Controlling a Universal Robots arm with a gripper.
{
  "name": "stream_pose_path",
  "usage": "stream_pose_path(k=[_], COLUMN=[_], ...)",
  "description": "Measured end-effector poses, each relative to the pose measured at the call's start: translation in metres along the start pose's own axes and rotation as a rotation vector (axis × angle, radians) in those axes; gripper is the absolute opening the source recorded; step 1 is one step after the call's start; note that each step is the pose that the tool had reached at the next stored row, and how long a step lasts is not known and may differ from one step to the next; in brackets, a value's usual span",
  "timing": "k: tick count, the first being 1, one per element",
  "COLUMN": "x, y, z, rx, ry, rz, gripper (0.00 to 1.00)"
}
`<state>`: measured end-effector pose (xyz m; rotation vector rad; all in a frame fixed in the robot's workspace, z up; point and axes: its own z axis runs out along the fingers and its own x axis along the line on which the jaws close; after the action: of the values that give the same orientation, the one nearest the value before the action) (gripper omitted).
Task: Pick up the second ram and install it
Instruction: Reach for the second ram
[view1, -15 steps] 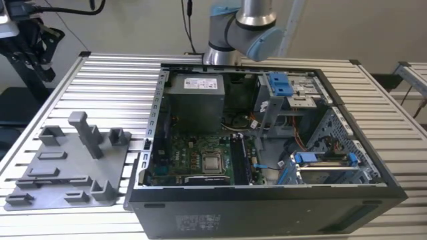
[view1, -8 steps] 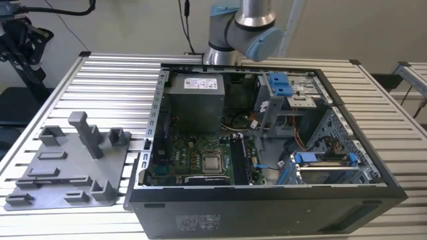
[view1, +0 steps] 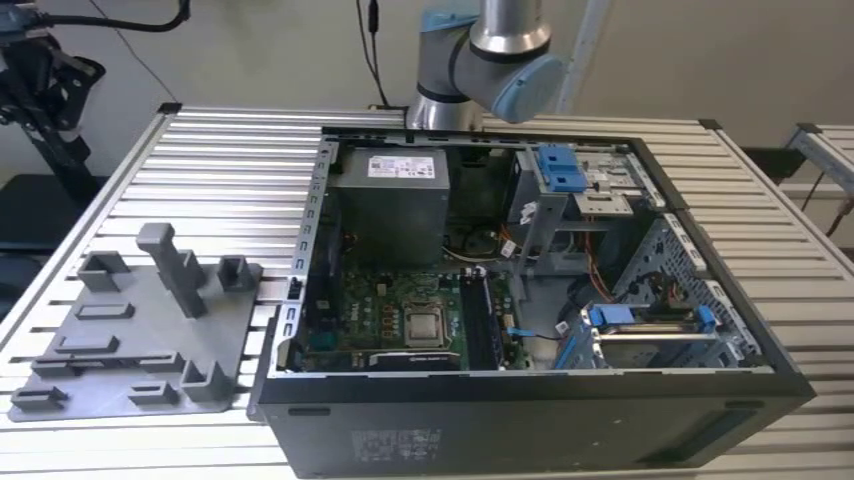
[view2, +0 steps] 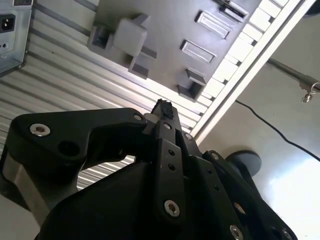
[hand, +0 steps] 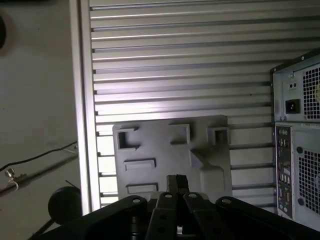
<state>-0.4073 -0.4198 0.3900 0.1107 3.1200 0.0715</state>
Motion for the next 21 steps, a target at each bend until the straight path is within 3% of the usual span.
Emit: stream_pose_path(k=[9,21], x=[-0.0019,-0.0035], y=[-0.0250,-0.0490], z=[0.0002,0.0035], rx=[-0.0001,-0.0001], ry=[-0.0001,0.0000], rz=[0.000,0.000], gripper=[0.11,0.11])
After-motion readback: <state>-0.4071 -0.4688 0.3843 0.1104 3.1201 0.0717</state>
